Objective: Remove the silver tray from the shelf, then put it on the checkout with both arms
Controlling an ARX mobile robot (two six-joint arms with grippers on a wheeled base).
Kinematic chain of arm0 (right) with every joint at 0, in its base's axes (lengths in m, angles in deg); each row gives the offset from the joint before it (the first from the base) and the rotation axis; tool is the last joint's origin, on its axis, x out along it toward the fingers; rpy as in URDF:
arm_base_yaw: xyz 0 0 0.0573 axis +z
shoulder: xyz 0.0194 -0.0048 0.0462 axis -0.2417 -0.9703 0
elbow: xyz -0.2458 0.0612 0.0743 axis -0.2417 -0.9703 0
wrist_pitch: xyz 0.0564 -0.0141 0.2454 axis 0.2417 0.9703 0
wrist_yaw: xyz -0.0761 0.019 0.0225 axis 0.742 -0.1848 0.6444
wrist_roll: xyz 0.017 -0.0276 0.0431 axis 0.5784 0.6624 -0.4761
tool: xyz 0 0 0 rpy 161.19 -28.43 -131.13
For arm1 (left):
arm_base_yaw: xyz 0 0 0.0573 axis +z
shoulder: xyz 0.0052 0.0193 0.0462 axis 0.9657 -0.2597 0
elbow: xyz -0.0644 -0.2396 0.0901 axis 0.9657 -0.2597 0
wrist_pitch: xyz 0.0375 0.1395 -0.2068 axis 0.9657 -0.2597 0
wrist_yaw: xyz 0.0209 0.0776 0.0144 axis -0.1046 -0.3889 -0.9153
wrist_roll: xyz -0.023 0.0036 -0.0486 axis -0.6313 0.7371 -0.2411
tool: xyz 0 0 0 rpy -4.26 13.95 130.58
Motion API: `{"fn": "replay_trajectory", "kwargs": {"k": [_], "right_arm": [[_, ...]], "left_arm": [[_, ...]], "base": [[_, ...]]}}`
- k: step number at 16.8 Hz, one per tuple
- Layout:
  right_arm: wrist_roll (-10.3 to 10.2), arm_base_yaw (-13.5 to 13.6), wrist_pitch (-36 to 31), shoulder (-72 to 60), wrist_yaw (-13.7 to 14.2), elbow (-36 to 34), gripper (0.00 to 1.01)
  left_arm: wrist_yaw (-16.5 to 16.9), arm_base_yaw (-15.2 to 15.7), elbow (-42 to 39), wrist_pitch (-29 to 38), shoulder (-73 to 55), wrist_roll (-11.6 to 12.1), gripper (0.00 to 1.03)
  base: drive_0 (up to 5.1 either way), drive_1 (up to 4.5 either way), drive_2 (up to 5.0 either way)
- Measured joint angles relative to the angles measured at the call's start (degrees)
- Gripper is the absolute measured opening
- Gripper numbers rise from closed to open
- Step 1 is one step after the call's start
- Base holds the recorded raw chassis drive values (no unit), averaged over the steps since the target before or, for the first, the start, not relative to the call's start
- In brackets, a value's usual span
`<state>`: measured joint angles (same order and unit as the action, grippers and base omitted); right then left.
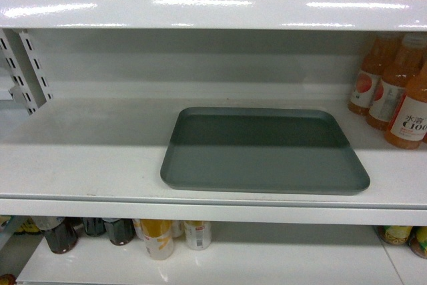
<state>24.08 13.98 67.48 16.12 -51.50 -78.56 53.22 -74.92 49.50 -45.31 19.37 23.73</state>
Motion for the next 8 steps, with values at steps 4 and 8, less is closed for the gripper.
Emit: {"fn": "replay_trajectory", "kwargs": {"k": [4,8], "right_arm": [[0.0,0.0,0.0,0.0,0.0,0.0,0.98],[0.0,0.0,0.0,0.0,0.0,0.0,0.98]], "left_arm": [[0.0,0.0,0.0,0.0,0.0,0.0,0.98],[0.0,0.0,0.0,0.0,0.0,0.0,0.98]], "base": [[0.0,0.0,0.0],[0.0,0.0,0.0]]}}
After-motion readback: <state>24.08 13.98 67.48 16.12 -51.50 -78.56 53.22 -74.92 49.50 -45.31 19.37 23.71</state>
